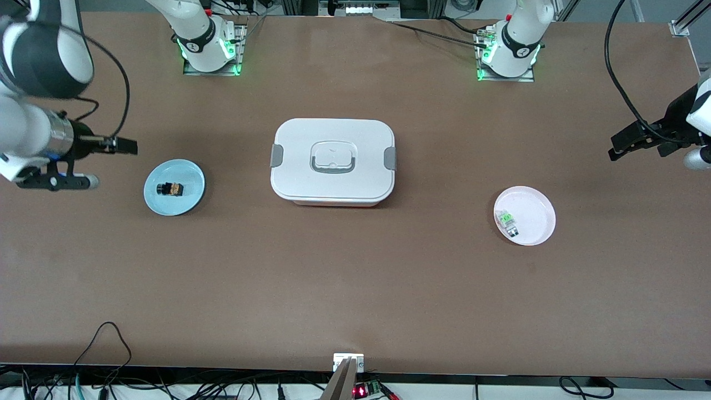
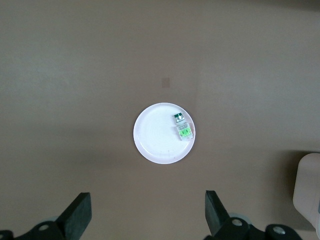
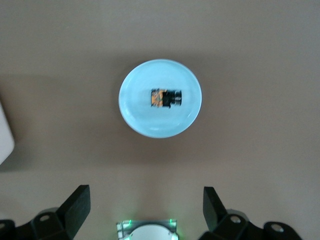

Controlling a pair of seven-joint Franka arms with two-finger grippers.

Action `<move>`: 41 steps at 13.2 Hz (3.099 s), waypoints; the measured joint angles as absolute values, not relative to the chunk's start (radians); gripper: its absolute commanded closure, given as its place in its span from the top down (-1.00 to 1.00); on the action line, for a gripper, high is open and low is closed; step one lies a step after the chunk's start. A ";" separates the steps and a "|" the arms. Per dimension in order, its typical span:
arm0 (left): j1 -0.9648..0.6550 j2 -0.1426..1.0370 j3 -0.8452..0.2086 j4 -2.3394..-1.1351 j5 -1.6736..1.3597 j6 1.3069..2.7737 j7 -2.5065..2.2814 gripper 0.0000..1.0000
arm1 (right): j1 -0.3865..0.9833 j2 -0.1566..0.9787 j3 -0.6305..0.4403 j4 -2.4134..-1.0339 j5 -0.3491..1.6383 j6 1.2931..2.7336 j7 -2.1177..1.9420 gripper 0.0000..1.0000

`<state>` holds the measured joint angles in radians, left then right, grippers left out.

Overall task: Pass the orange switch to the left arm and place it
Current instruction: 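Lower the right gripper onto the orange switch on the blue plate, then close the right gripper on the orange switch, then lift the switch over the box with the right gripper while the left gripper approaches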

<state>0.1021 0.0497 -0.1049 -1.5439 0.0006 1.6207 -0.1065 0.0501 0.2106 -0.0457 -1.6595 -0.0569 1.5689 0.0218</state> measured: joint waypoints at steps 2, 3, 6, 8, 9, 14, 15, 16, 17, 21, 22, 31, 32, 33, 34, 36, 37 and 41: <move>0.101 0.051 -0.107 -1.544 0.001 1.620 -0.106 1.00 | 0.022 0.261 -0.054 -1.727 -0.059 1.712 -0.005 1.00; 0.098 0.054 -0.108 -1.544 0.001 1.620 -0.106 1.00 | 0.010 0.281 -0.056 -1.769 -0.059 1.781 -0.014 1.00; 0.097 0.061 -0.109 -1.544 0.001 1.620 -0.106 1.00 | 0.008 0.303 -0.055 -1.912 -0.059 1.966 -0.017 1.00; 0.098 0.062 -0.108 -1.544 0.001 1.620 -0.106 1.00 | 0.008 0.303 -0.055 -2.015 -0.059 2.100 -0.017 1.00; 0.098 0.062 -0.108 -1.544 0.001 1.620 -0.106 1.00 | 0.008 0.303 -0.055 -2.069 -0.059 2.169 -0.017 1.00; 0.098 0.062 -0.108 -1.544 0.001 1.620 -0.106 1.00 | 0.006 0.336 -0.055 -2.188 -0.059 2.321 -0.039 1.00; 0.098 0.063 -0.108 -1.544 0.001 1.620 -0.106 1.00 | 0.005 0.346 -0.055 -2.192 -0.059 2.339 -0.048 1.00; 0.098 0.063 -0.108 -1.544 0.001 1.620 -0.106 1.00 | 0.003 0.356 -0.056 -2.195 -0.059 2.357 -0.056 1.00; 0.097 0.063 -0.109 -1.544 0.001 1.620 -0.106 1.00 | 0.000 0.365 -0.057 -2.197 -0.059 2.374 -0.062 1.00; 0.093 0.063 -0.110 -1.544 0.001 1.620 -0.106 1.00 | -0.025 0.406 -0.061 -2.199 -0.059 2.430 -0.115 1.00; 0.091 0.063 -0.110 -1.544 0.001 1.620 -0.106 1.00 | -0.032 0.414 -0.062 -2.199 -0.059 2.436 -0.121 0.97; 0.073 0.083 -0.134 -1.543 0.000 1.620 -0.104 1.00 | -0.035 0.421 -0.043 -2.191 -0.059 2.446 -0.159 -1.00; 0.073 0.083 -0.145 -1.540 0.000 1.620 -0.104 1.00 | -0.035 0.416 -0.026 -2.182 -0.059 2.447 -0.199 -1.00; 0.072 0.083 -0.157 -1.537 -0.003 1.620 -0.105 1.00 | -0.034 0.406 -0.010 -2.169 -0.059 2.438 -0.237 -1.00; 0.071 0.082 -0.167 -1.535 -0.019 1.620 -0.106 1.00 | -0.034 0.394 0.009 -2.148 -0.055 2.412 -0.265 -1.00; 0.069 0.084 -0.174 -1.535 -0.076 1.617 -0.107 1.00 | -0.034 0.366 0.063 -2.083 -0.020 2.328 -0.292 -1.00; 0.069 0.087 -0.174 -1.535 -0.100 1.604 -0.107 1.00 | -0.033 0.351 0.099 -2.043 0.003 2.282 -0.304 -1.00; 0.071 0.123 -0.174 -1.538 -0.357 1.569 -0.107 1.00 | -0.029 0.312 0.222 -1.893 0.192 2.139 -0.408 -1.00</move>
<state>0.0711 0.1233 -0.1737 -1.5382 -0.3573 1.5687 -0.1067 -0.0292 0.3119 0.2218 -1.8927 0.1921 2.1395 -0.4085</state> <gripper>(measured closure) 0.000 0.278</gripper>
